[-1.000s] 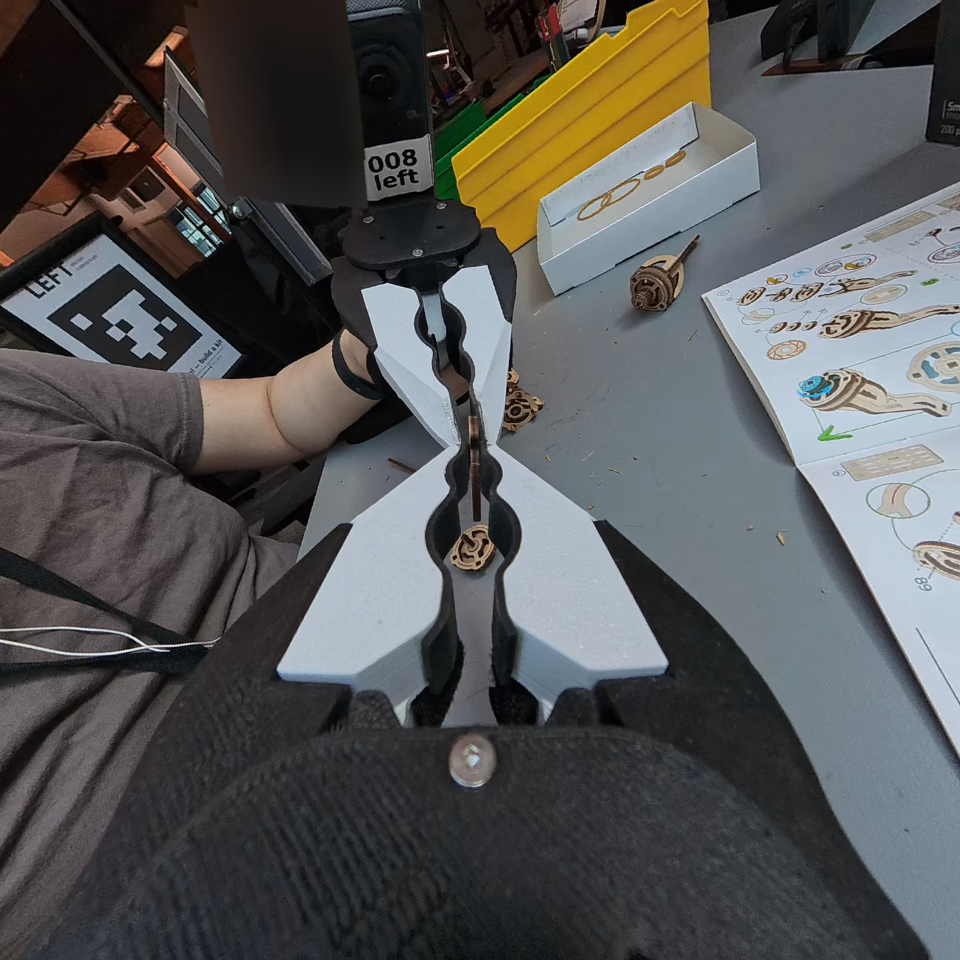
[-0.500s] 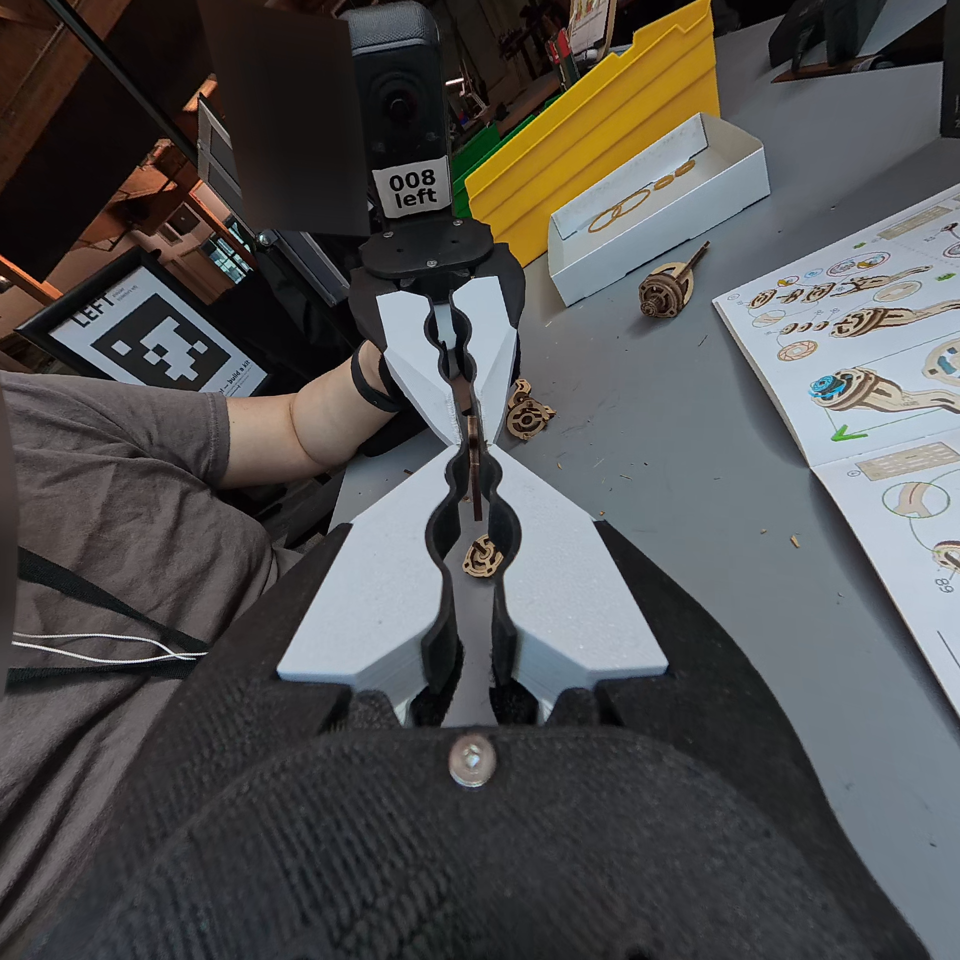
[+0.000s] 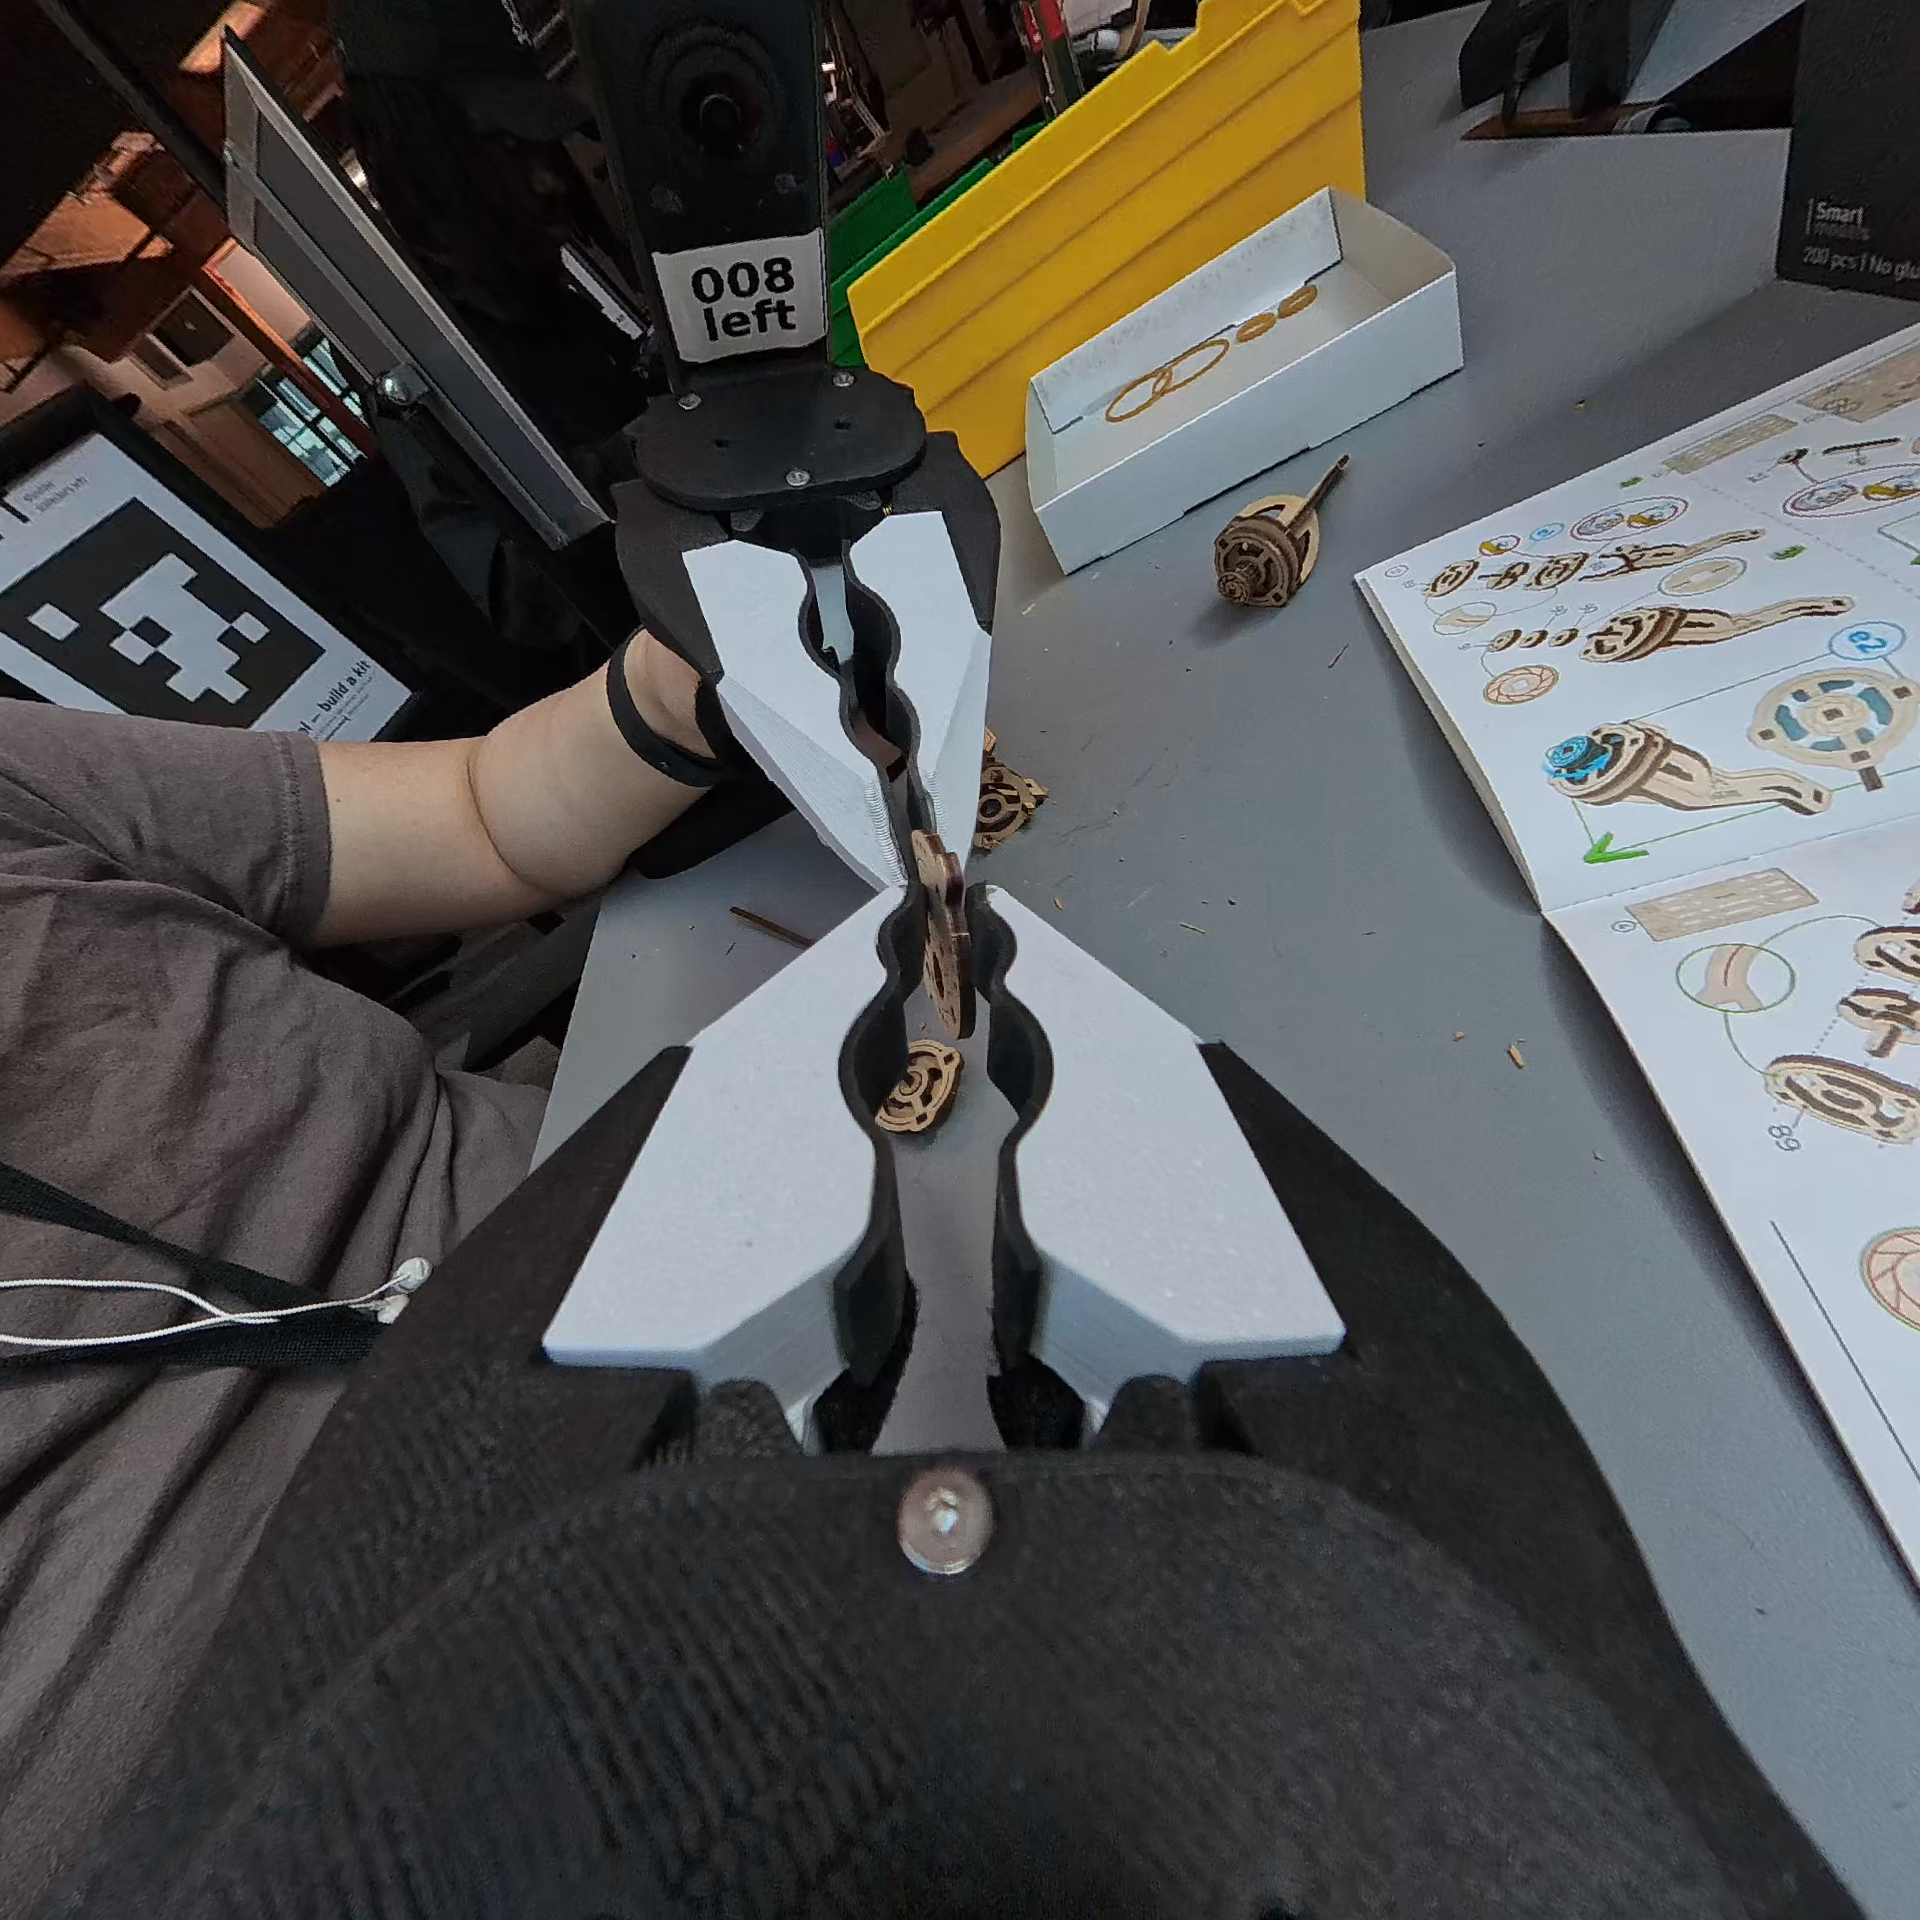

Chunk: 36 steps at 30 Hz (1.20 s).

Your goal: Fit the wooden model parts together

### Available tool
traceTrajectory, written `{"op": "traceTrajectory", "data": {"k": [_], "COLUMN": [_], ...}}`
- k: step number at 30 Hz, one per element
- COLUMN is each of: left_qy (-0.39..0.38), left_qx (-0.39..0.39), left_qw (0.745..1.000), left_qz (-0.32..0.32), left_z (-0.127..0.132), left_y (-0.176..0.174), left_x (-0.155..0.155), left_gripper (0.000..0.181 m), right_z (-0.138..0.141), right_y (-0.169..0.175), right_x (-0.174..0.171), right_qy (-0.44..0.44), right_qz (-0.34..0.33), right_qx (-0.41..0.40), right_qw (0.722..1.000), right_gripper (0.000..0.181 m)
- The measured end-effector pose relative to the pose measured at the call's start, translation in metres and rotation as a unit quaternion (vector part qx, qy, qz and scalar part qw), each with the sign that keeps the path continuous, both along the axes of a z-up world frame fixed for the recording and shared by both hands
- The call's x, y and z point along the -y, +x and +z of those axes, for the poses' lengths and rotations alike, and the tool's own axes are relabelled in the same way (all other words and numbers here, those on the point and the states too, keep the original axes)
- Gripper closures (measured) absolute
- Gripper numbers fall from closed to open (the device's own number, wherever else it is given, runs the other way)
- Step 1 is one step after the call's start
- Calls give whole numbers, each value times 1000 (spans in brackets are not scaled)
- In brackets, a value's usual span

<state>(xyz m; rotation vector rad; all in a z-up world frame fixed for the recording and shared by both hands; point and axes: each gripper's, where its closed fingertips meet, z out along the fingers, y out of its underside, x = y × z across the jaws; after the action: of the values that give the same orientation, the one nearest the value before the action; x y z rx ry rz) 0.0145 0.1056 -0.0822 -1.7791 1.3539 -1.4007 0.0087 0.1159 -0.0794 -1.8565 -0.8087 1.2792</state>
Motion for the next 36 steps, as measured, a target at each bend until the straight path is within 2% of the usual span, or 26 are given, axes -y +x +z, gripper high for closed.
{"op": "traceTrajectory", "data": {"k": [19,25,29,36], "left_qy": [-13,19,10,-8], "left_qx": [-32,-51,-63,-90], "left_qw": [999,998,998,995], "left_qz": [18,21,-11,-35], "left_z": [-18,-25,-30,-41], "left_y": [3,2,2,-1], "left_x": [-1,-2,6,11], "left_gripper": [181,181,181,181], "right_z": [-19,-25,-27,-38], "right_y": [3,2,2,0], "right_x": [-1,-2,5,9], "right_qy": [-23,-13,21,33], "right_qz": [1,0,36,44], "right_qx": [53,75,93,136], "right_qw": [998,997,995,989], "right_gripper": [177,175,175,174]}}
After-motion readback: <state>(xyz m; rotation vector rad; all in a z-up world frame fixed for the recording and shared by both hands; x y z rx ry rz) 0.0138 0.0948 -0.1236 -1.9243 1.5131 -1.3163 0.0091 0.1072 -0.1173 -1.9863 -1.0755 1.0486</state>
